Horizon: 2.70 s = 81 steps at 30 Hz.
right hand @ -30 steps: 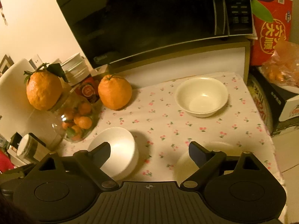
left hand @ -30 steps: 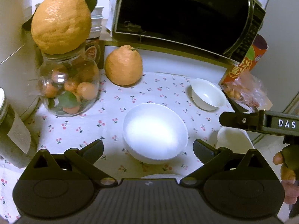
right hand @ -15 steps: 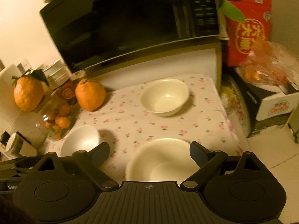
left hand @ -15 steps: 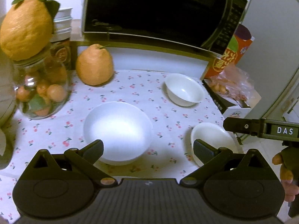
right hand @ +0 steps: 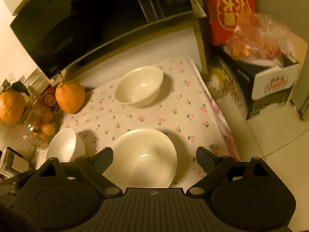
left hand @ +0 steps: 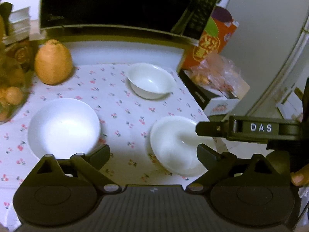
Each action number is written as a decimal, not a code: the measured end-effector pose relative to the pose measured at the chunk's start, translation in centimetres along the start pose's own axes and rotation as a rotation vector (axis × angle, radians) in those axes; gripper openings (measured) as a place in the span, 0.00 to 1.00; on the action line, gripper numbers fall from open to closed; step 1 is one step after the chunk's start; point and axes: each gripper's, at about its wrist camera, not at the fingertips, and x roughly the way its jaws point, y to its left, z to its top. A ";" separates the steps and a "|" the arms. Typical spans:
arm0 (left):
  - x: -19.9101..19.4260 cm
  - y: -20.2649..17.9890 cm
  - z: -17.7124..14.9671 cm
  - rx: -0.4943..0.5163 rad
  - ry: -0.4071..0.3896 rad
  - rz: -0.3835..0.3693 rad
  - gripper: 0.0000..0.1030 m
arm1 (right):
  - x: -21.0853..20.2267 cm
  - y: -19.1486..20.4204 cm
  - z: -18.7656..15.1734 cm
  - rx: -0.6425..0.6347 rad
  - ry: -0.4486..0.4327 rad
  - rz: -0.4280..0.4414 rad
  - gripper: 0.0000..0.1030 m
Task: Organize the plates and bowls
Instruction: 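Move both grippers to the large cream bowl, then close both grippers on the rim of the large cream bowl, then lift the cream bowl with both grippers and carry it over the small white bowl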
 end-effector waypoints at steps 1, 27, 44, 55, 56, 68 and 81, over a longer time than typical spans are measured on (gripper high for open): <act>0.3 0.0 -0.1 0.001 0.009 -0.004 0.88 | 0.2 -0.2 0.0 0.005 0.005 -0.001 0.91; 3.7 -0.2 -1.0 -0.072 0.121 -0.104 0.24 | 2.7 -0.7 -1.0 0.011 0.105 -0.034 0.37; 3.2 -0.3 -1.0 -0.060 0.106 -0.105 0.21 | 1.9 -0.4 -0.7 -0.015 0.082 -0.029 0.28; 1.5 -0.4 -0.7 -0.064 0.074 -0.109 0.21 | 0.1 0.7 -0.1 -0.054 0.027 -0.006 0.28; 1.4 -0.4 -0.6 -0.064 0.072 -0.109 0.21 | 0.0 0.7 -0.1 -0.055 0.025 -0.005 0.28; -1.1 0.2 -0.2 -0.071 0.034 -0.096 0.21 | -1.3 2.9 0.4 -0.062 -0.014 0.024 0.28; -4.3 2.1 0.1 -0.089 -0.001 -0.075 0.21 | -2.0 6.6 0.8 -0.076 -0.035 0.071 0.28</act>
